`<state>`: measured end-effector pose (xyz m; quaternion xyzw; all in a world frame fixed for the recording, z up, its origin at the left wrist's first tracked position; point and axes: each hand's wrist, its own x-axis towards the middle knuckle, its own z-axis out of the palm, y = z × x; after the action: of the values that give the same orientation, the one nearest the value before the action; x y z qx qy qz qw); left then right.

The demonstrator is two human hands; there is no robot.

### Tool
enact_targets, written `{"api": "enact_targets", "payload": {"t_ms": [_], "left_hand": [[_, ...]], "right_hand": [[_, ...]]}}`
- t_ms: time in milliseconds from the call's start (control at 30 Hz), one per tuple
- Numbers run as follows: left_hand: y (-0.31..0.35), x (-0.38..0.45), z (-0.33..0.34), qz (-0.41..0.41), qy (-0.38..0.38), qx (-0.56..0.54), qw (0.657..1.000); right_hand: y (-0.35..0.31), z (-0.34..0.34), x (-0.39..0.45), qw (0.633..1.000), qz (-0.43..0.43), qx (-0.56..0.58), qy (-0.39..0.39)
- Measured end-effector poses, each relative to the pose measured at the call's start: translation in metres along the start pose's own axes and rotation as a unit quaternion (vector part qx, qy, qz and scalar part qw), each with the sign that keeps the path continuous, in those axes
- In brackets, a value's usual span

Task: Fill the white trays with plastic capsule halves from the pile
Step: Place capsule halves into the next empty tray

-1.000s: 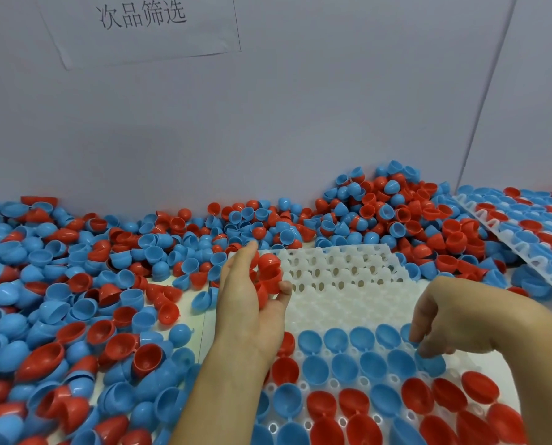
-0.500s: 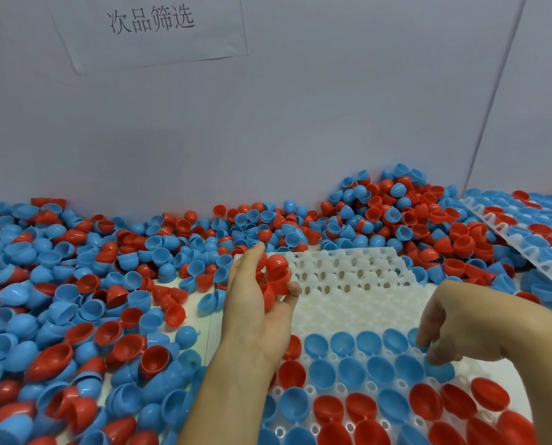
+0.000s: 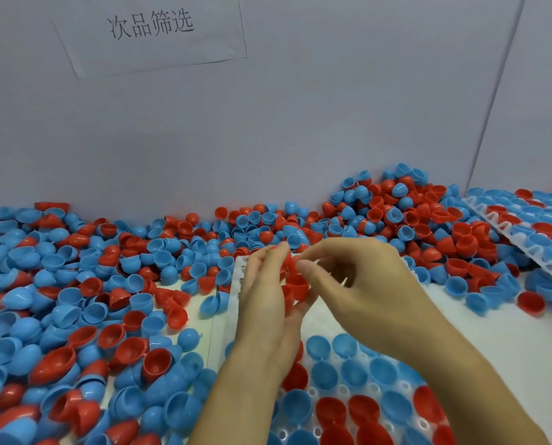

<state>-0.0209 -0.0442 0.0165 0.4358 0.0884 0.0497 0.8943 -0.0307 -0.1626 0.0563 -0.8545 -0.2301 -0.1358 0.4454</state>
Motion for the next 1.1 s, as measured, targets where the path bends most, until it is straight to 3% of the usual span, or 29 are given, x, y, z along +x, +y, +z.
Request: {"api": "enact_targets", "payload": {"t_ms": [233,500,600,800,1100], "left_hand": [[-0.003,0.000,0.004,0.021,0.018,0.005,1.000],[-0.002,0.000,0.003,-0.027,0.004,-0.029,0.999],[0.001,0.000,0.001,-0.049,0.018,-0.060,0.997],[0.003,0.002,-0.002,-0.051,0.076,-0.070,0.993],[0.006,0.000,0.000,-0.073,0.098,-0.107,0.987]], "right_hand": [[0.005,0.017,-0.002,0.998,0.060,-0.028,0.003],[0.011,0.013,-0.003,0.981,0.181,-0.001,-0.074],[0.009,0.014,-0.001,0.984,0.165,0.020,-0.069],[0.009,0.010,0.002,0.989,0.117,0.085,0.016],[0.002,0.022,-0.004,0.998,0.032,0.006,-0.049]]}}
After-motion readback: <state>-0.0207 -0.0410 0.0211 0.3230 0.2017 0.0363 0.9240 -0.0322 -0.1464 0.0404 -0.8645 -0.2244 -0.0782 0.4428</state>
